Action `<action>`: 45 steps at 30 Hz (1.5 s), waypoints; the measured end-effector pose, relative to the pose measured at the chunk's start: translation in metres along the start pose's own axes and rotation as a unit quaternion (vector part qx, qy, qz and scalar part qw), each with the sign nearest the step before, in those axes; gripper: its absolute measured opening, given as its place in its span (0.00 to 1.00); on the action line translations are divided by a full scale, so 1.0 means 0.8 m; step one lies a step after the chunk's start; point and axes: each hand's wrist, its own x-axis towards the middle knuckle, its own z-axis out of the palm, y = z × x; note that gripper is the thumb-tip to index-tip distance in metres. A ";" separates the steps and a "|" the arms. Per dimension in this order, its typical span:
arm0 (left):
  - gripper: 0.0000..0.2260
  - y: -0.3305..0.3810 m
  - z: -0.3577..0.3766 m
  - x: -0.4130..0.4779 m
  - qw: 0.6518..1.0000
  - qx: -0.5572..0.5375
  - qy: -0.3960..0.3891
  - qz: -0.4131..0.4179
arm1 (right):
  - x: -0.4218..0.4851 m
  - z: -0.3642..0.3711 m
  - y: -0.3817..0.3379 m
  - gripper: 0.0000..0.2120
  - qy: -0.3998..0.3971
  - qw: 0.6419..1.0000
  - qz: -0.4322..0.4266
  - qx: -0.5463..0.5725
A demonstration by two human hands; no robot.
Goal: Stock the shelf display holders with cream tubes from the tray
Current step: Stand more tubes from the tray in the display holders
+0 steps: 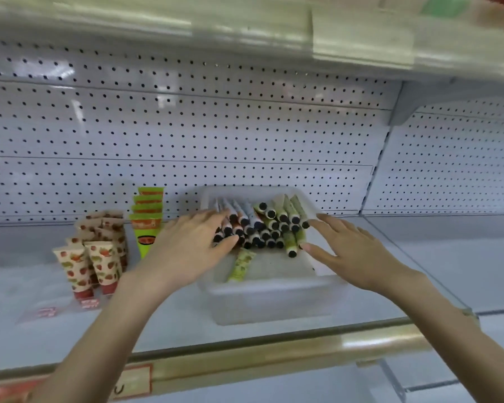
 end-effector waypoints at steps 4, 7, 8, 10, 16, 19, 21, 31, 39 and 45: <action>0.24 0.003 0.007 0.002 0.999 -0.003 -0.012 -0.041 | 0.017 0.006 0.014 0.28 -0.010 0.999 -0.028 0.014; 0.23 0.007 0.012 0.007 0.998 -0.010 -0.025 -0.055 | 0.030 0.011 0.016 0.29 -0.014 0.998 -0.044 0.040; 0.23 0.008 0.014 0.009 0.998 -0.012 -0.028 -0.058 | 0.034 0.012 0.016 0.29 -0.014 0.998 -0.044 0.051; 0.23 0.008 0.019 0.015 0.997 -0.011 -0.033 -0.062 | 0.040 0.016 0.015 0.29 -0.016 0.997 -0.041 0.062; 0.22 0.008 0.034 0.038 0.996 -0.008 -0.067 -0.067 | 0.057 0.022 0.014 0.28 -0.029 0.997 -0.041 0.055; 0.22 0.004 0.037 0.050 0.996 -0.018 -0.054 -0.063 | 0.071 0.019 0.014 0.27 -0.028 0.997 -0.033 0.060; 0.23 0.000 0.038 0.058 0.997 -0.022 -0.046 -0.062 | 0.083 0.016 0.010 0.26 -0.031 0.997 -0.026 0.067; 0.22 -0.011 0.045 0.073 0.997 -0.035 -0.058 -0.046 | 0.163 0.017 -0.004 0.26 -0.053 0.995 -0.015 0.087; 0.20 -0.010 0.051 0.083 0.995 -0.061 -0.066 -0.041 | 0.214 0.035 -0.033 0.25 -0.038 0.996 0.002 0.081; 0.20 -0.012 0.051 0.079 0.995 -0.072 -0.054 -0.045 | 0.215 0.042 -0.030 0.12 0.014 0.996 0.020 0.082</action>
